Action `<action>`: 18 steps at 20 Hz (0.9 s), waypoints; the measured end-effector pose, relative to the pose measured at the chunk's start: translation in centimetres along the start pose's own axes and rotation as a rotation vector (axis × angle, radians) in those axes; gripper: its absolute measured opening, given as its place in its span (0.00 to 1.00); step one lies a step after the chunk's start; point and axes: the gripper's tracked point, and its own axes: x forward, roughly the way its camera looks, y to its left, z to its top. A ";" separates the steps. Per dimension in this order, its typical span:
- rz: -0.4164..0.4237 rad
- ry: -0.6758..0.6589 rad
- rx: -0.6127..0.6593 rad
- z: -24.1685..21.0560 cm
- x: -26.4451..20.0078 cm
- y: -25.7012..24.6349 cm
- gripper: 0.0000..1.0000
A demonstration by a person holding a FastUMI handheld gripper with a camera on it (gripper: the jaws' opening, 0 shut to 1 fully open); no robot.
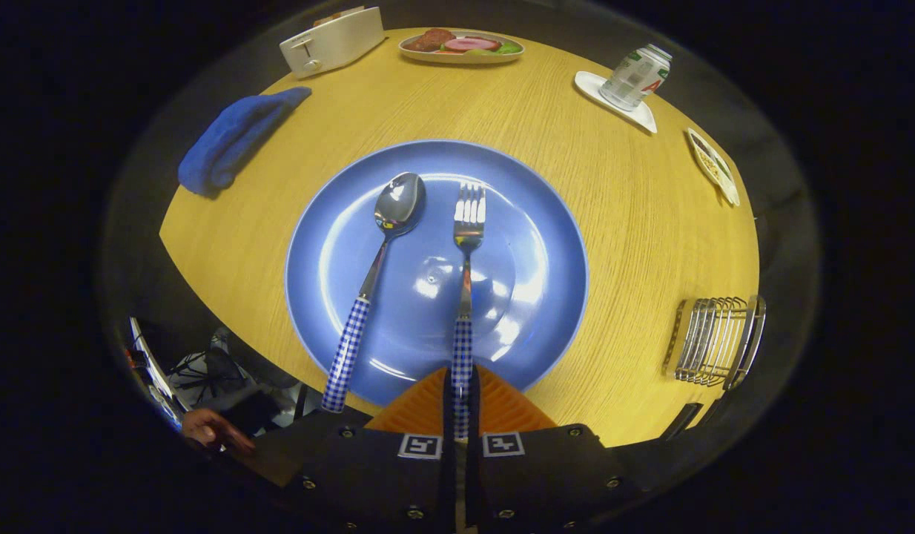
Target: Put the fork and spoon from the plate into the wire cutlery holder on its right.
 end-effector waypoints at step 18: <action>0.059 0.151 -0.056 -9.3 -14.0 -12.9 0.05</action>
